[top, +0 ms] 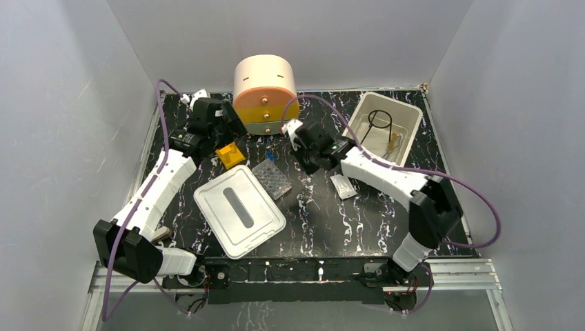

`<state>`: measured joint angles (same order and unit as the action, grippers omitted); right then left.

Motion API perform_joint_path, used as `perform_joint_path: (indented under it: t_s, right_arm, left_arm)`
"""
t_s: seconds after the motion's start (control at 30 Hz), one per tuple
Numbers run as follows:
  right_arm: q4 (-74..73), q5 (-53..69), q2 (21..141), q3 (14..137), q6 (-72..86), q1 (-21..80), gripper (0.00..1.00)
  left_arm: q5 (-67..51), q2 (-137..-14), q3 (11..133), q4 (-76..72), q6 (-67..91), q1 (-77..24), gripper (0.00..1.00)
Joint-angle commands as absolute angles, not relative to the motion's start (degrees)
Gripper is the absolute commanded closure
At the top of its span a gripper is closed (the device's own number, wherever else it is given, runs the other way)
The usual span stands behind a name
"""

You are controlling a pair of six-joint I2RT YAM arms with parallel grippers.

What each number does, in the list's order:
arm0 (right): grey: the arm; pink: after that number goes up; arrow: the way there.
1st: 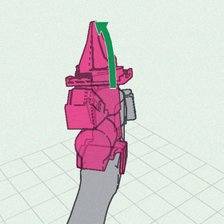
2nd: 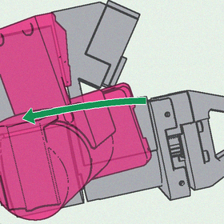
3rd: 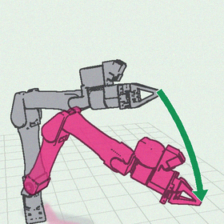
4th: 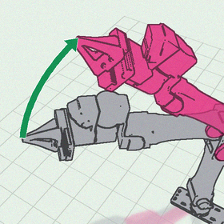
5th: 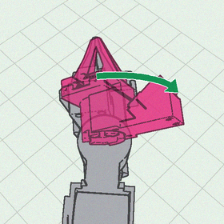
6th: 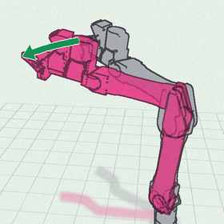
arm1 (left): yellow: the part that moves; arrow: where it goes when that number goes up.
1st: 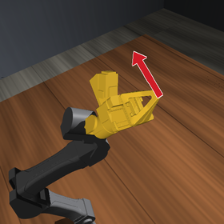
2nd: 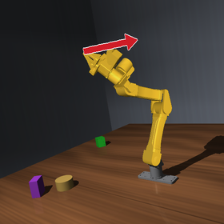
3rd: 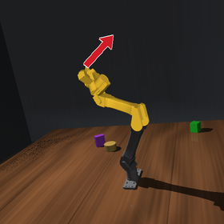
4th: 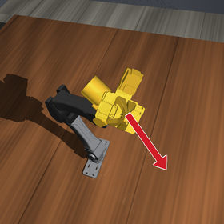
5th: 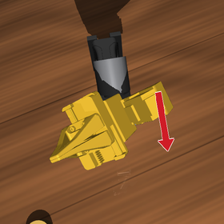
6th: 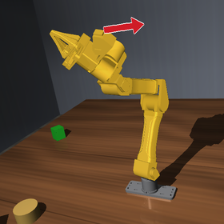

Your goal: Organize the chemistry lab equipment

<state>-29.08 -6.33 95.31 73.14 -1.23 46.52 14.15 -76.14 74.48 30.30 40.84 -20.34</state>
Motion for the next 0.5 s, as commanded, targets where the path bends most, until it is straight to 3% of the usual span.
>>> perform_joint_path:
  t_s: [0.0, 0.27, 0.47]
  right_arm:
    - [-23.84, -10.67, 87.23, 81.43, 0.79, 46.19, 0.94]
    - [-18.57, -24.58, 79.55, 84.25, 1.04, 44.25, 0.95]
    - [-22.41, -34.76, 78.78, 87.15, 0.24, 38.74, 0.95]
  left_arm:
    - [15.2, -74.24, 75.15, 29.57, 40.48, -19.78, 0.13]
    - [13.69, -75.17, 75.09, 28.58, 40.71, -19.51, 0.12]
    - [12.12, -76.55, 75.76, 28.32, 40.77, -19.42, 0.12]
